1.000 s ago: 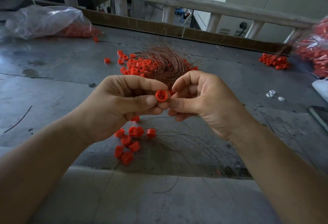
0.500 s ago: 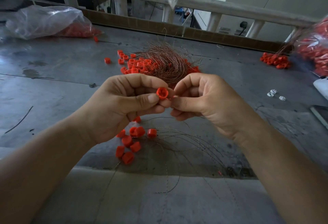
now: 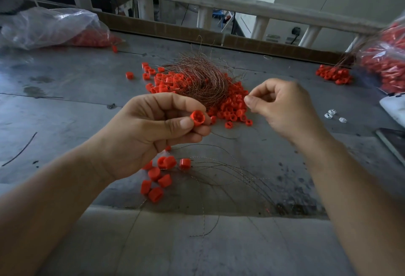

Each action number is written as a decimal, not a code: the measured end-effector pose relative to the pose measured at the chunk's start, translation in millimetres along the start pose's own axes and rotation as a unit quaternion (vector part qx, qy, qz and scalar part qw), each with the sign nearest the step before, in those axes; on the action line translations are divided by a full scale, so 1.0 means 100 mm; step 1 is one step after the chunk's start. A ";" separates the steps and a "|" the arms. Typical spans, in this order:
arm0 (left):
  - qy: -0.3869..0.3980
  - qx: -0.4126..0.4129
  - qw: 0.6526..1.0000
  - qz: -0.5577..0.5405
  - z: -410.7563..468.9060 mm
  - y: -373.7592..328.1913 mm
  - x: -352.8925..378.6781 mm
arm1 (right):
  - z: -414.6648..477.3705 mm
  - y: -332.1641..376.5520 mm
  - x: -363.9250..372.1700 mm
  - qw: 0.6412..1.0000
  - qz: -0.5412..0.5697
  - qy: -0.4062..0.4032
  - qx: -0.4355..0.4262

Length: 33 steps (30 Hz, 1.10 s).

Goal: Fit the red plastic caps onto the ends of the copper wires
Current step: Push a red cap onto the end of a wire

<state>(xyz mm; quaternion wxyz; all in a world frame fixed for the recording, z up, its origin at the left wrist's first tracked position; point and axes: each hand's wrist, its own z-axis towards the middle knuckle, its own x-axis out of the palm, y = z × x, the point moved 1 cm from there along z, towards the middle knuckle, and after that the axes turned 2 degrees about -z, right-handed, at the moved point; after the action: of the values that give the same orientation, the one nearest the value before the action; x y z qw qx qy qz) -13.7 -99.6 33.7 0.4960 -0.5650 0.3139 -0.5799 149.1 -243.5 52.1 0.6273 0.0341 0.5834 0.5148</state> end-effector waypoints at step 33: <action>-0.009 -0.037 0.997 0.064 0.00 0.03 -0.05 | -0.04 0.02 0.14 0.998 0.009 0.053 -0.027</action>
<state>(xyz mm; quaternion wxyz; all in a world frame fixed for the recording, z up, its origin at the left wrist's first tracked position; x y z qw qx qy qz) -13.3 -96.0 29.2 0.5138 -0.5670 0.3657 -0.5299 141.3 -234.8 42.4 0.5920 -0.0050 0.6012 0.5368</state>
